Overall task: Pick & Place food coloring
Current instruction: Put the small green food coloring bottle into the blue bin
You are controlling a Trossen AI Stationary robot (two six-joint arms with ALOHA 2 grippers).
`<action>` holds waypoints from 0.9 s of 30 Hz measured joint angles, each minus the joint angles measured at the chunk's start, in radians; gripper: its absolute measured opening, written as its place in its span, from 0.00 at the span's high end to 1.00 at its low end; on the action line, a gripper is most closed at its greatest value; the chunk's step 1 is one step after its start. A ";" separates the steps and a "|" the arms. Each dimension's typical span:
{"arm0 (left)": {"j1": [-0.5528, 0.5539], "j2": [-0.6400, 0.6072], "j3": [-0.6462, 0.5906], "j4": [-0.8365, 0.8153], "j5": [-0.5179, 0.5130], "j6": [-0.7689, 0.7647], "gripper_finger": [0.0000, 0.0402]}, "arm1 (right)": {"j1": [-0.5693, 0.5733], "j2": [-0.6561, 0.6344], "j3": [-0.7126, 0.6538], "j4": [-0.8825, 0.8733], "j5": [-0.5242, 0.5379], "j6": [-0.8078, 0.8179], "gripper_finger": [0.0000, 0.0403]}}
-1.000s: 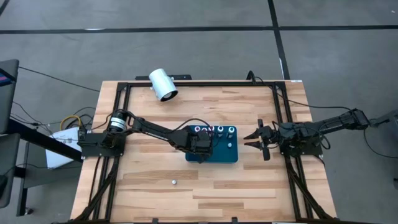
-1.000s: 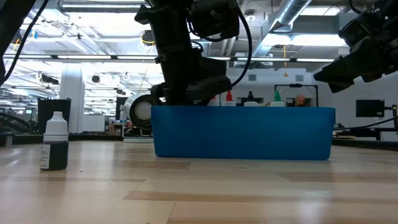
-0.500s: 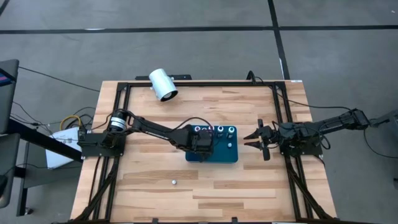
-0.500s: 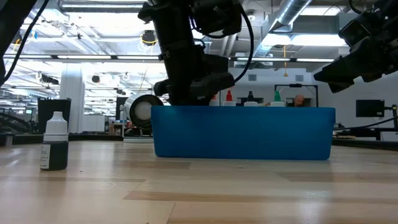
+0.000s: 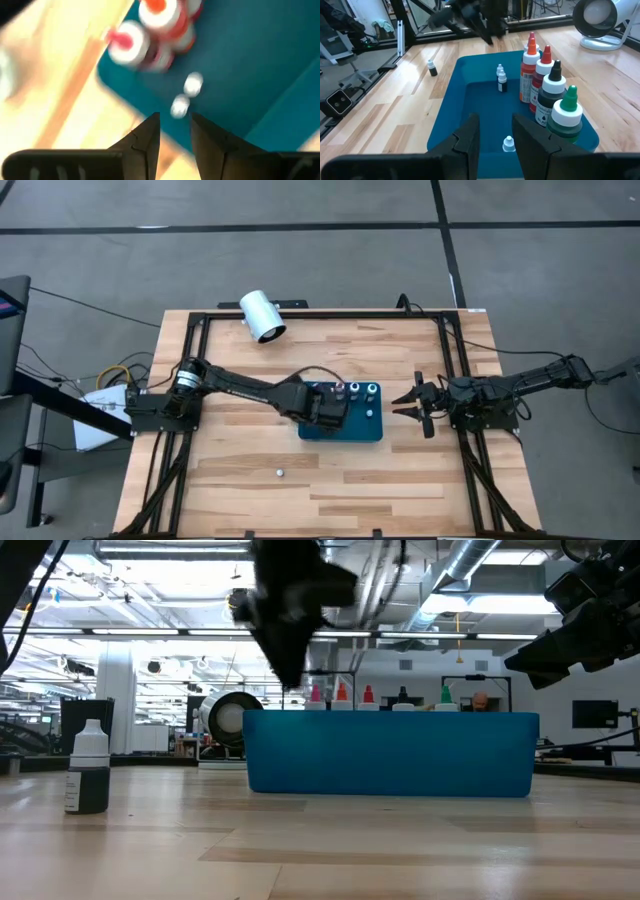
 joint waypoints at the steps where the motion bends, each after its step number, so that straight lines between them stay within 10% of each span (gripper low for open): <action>1: -0.015 -0.002 0.019 -0.062 -0.009 -0.021 0.76 | 0.000 0.000 0.000 0.000 0.000 0.000 0.75; 8: -0.144 -0.038 0.071 -0.357 -0.044 -0.229 0.76 | 0.000 0.000 0.000 0.000 0.000 0.000 0.75; 27: -0.542 -0.202 -0.165 -0.154 -0.011 -0.756 0.76 | 0.000 0.000 0.000 -0.008 -0.001 0.060 0.75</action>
